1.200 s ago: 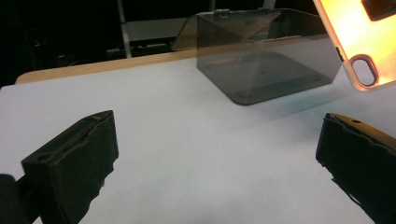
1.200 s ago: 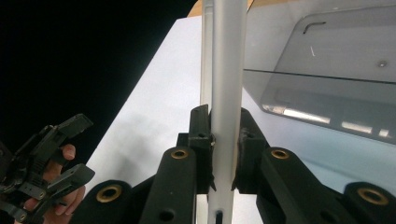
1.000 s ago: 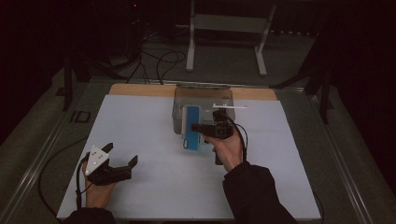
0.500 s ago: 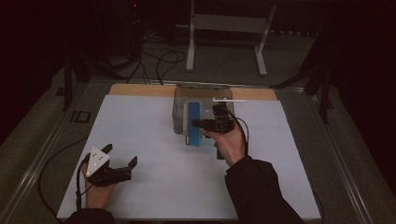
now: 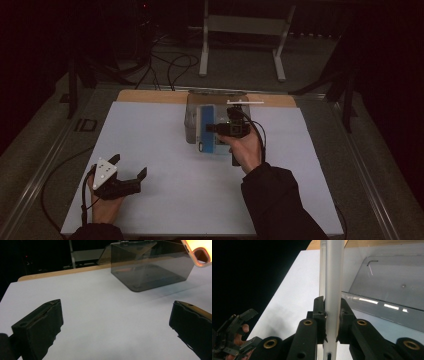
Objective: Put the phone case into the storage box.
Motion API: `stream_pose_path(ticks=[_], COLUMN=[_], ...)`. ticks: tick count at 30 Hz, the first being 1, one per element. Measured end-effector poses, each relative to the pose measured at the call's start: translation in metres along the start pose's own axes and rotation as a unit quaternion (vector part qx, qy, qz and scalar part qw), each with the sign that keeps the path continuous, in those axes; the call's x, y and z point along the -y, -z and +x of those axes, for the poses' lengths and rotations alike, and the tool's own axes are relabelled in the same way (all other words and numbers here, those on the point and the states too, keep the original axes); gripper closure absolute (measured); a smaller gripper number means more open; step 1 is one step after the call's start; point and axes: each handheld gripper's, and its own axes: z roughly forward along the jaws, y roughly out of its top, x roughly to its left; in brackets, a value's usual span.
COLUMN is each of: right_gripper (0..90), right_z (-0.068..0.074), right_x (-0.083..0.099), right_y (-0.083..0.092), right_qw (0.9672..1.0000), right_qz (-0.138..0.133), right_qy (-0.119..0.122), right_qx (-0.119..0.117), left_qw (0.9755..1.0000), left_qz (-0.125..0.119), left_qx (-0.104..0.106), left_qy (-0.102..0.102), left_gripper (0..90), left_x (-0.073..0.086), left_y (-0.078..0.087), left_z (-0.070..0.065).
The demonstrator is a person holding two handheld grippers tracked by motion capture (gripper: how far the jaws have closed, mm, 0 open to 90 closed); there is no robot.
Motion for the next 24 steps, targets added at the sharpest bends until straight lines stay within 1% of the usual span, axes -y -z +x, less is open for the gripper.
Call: stream_pose_path(ticks=[7,9,16,21,24], right_gripper=[81.4,81.4,81.4,81.4,81.4], right_z=[-0.002,-0.003,-0.007,-0.005,-0.004], right_x=[-0.006,-0.009,-0.013,-0.018,-0.022], right_y=[-0.003,-0.003,-0.008,-0.009,-0.009], right_qw=[0.9999,0.9999,0.9997,0.9997,0.9996], right_qz=[0.01,0.012,0.023,0.026,0.025], right_qy=[-0.003,-0.003,-0.009,-0.006,-0.005], right_qx=[0.003,0.005,0.005,0.003,0.007], left_qw=[1.0,1.0,0.9999,0.9999,0.9999], left_qz=[-0.001,-0.003,-0.009,-0.001,-0.001], left_qx=[-0.002,-0.005,-0.012,-0.011,-0.011], left_qy=[0.0,0.0,0.008,0.004,0.001], left_gripper=[0.0,0.0,0.0,0.0,0.0], left_x=[0.0,0.0,-0.001,0.0,0.0], left_y=[0.0,0.001,0.003,0.001,0.001], left_z=[0.0,0.0,0.002,0.001,0.001])
